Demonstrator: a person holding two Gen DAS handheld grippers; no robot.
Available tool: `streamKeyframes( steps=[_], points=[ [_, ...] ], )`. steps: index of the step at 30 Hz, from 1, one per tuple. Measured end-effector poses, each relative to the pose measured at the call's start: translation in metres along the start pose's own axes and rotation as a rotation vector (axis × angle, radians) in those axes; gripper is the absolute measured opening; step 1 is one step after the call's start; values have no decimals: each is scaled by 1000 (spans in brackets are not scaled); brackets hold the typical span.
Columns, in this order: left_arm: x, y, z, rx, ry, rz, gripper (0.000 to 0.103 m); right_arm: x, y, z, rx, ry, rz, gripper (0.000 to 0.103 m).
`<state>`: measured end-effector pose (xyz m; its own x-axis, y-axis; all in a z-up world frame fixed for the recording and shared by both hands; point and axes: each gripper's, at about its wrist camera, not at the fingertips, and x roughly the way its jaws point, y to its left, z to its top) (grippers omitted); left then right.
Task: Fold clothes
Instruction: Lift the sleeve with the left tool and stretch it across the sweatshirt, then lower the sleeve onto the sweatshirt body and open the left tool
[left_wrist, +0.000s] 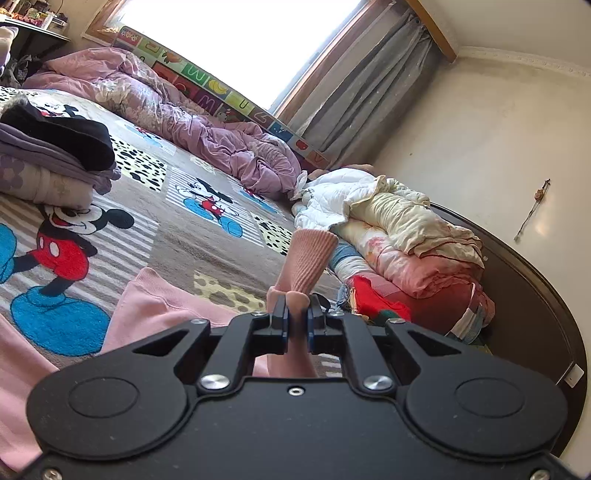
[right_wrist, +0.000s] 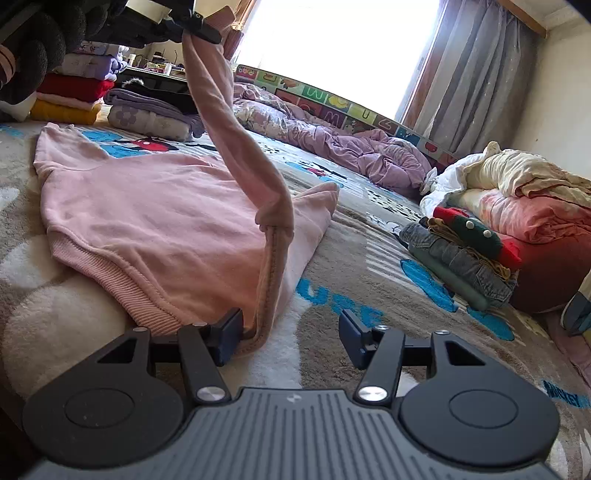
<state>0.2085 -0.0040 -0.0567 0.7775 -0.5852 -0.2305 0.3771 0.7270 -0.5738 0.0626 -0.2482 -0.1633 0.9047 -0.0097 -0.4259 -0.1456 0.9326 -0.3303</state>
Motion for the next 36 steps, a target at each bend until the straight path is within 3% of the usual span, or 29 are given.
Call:
streamKeyframes(
  steps=[14,20,28,36],
  points=[
    [-9,39,-13,0,60,60,7,2,1,-5,22,19,-15,57],
    [0,63,-26,-14,121,154,7,0,-1,-7,23,15,-17,58],
    [8,76,-47,57,226,300,7,-3,0,-11,-4,9,-19,58],
    [13,84,-54,53,280,338,8,-12,4,-14,-60,3,-19,59]
  ],
)
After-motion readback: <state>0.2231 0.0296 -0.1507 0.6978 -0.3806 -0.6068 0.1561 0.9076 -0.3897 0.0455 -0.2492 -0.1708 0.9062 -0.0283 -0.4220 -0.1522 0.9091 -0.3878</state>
